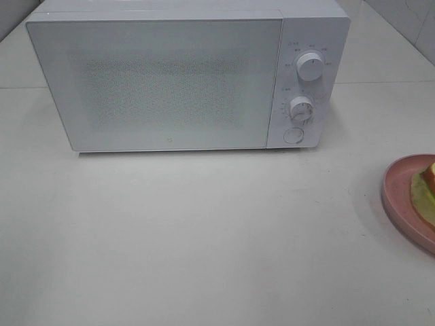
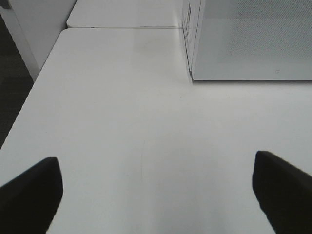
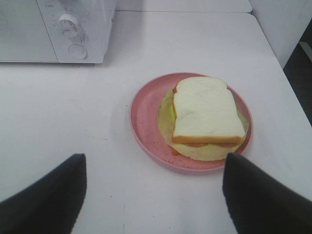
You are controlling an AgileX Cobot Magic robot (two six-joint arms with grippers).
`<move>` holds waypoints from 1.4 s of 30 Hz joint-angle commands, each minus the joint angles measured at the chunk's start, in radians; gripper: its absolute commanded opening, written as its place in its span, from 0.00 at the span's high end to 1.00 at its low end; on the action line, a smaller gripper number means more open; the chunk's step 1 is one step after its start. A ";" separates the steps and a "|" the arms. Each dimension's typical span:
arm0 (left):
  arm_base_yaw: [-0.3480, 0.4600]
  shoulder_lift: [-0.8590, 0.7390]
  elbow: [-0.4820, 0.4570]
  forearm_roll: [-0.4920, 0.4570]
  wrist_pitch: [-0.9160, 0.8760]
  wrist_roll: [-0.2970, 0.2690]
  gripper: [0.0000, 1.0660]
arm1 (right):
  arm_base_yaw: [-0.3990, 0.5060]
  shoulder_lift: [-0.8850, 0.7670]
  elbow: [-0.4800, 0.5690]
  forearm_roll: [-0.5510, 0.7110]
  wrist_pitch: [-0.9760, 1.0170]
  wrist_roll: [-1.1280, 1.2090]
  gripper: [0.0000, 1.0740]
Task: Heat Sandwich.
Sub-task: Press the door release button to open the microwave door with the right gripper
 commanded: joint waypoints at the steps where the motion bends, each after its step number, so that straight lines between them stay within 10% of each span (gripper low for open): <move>1: 0.001 -0.021 0.002 0.000 -0.006 0.000 0.06 | -0.008 -0.026 0.000 -0.005 -0.004 -0.008 0.30; 42: 0.001 -0.021 0.002 0.000 -0.006 0.000 0.06 | -0.008 0.382 -0.078 -0.002 -0.274 0.001 0.30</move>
